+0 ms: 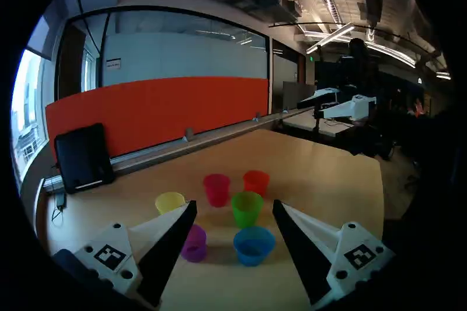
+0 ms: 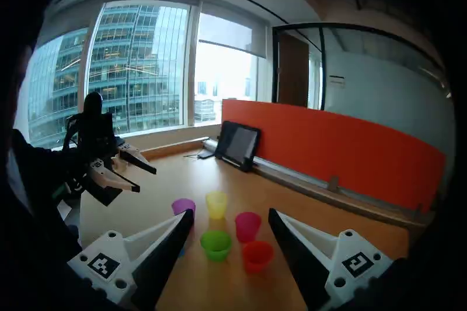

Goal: Pour water

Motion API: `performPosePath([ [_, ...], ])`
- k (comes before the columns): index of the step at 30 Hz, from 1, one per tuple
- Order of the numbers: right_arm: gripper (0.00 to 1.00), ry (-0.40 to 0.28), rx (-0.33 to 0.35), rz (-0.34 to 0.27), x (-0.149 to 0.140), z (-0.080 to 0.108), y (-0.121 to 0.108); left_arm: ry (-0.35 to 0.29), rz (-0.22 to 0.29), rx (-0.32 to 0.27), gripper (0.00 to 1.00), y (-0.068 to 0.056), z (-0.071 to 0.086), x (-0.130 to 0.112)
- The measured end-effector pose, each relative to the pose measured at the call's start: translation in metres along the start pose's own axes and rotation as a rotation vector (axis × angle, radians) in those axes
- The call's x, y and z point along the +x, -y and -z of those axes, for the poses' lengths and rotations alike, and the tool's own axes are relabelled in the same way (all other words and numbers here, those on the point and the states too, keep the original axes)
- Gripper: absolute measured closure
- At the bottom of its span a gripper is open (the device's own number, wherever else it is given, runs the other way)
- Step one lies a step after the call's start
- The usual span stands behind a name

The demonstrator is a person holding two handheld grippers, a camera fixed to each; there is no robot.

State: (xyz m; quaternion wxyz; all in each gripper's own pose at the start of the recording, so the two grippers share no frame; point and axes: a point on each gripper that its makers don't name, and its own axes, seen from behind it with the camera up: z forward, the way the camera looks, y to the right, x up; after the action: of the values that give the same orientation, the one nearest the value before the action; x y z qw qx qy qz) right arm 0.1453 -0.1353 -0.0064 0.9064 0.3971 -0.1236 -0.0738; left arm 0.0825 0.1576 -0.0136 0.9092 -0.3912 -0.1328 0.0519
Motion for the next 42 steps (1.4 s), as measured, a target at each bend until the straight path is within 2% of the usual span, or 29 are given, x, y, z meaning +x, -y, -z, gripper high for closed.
performPosePath([
  [12, 0.01, 0.054, 0.013, 0.017, -0.030, -0.014, 0.006, 0.084, 0.001, -0.043, 0.03, -0.015, -0.017, -0.045],
  [17, 0.01, 0.076, 0.016, 0.030, -0.041, -0.019, 0.008, 0.124, -0.014, -0.057, 0.03, -0.024, -0.023, -0.066],
  [26, 0.01, 0.090, 0.026, 0.035, -0.048, -0.025, 0.010, 0.189, -0.023, -0.079, 0.03, -0.035, -0.030, -0.097],
  [42, 0.00, 0.113, 0.036, 0.063, -0.058, -0.036, 0.009, 0.311, -0.038, -0.118, 0.03, -0.040, -0.046, -0.123],
])
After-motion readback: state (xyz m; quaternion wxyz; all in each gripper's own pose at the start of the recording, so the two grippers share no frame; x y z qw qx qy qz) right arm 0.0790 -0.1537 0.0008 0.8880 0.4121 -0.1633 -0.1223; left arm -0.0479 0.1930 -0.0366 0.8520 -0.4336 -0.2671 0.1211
